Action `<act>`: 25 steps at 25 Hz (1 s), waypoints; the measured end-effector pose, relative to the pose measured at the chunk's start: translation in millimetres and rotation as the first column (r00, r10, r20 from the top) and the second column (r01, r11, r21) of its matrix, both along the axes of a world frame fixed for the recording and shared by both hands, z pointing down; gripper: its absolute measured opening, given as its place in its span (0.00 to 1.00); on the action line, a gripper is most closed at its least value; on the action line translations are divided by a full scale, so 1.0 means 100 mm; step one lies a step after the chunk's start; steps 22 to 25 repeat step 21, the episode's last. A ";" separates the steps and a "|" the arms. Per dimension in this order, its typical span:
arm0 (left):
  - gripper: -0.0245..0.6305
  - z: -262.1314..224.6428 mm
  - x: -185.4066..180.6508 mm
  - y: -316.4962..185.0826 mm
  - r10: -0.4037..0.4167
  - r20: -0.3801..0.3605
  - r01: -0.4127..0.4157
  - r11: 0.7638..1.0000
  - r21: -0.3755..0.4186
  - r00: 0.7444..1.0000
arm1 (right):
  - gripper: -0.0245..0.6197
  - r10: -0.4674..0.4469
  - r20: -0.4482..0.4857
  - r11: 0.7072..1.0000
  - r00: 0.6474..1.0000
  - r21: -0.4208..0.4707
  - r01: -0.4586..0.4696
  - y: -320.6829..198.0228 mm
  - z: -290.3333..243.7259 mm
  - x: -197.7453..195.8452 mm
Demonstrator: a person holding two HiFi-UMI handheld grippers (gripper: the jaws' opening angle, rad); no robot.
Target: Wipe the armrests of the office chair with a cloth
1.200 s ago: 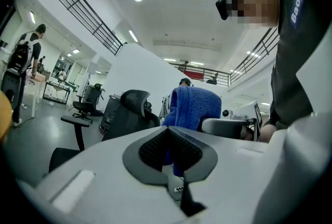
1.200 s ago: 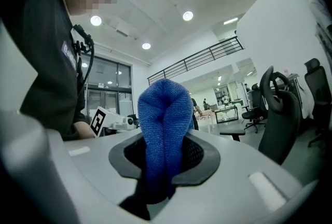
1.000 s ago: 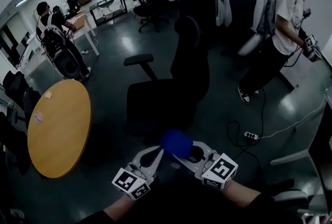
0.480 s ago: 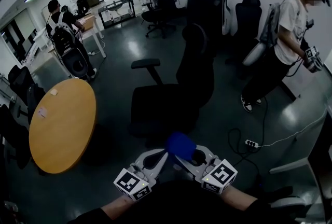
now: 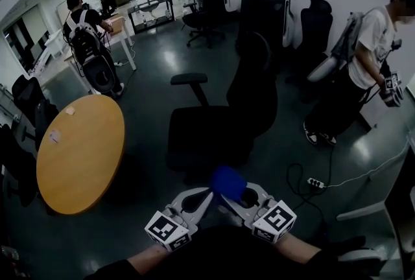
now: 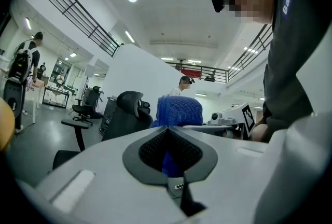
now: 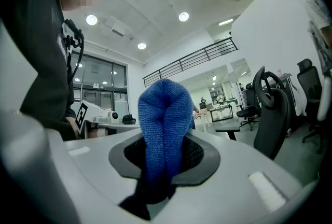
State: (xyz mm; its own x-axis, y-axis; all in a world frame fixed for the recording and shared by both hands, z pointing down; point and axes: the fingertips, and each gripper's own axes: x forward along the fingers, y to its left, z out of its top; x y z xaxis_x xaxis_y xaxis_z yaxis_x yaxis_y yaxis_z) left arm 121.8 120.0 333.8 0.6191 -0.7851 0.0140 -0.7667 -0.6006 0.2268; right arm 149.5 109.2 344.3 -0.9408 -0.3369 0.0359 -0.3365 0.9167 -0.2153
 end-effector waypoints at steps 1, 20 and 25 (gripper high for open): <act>0.06 0.01 -0.01 0.00 -0.001 0.000 0.001 1.000 -0.002 1.000 | 0.21 -0.001 -0.001 1.000 1.000 -0.002 0.001 -0.01 0.01 -0.01; 0.06 0.08 -0.04 -0.03 -0.006 -0.006 0.006 1.000 0.002 1.000 | 0.21 -0.022 -0.006 1.000 1.000 -0.013 0.021 -0.06 0.01 -0.03; 0.06 0.08 -0.03 -0.03 -0.007 -0.007 0.007 1.000 0.000 1.000 | 0.21 -0.023 -0.009 1.000 1.000 -0.012 0.023 -0.06 0.02 -0.03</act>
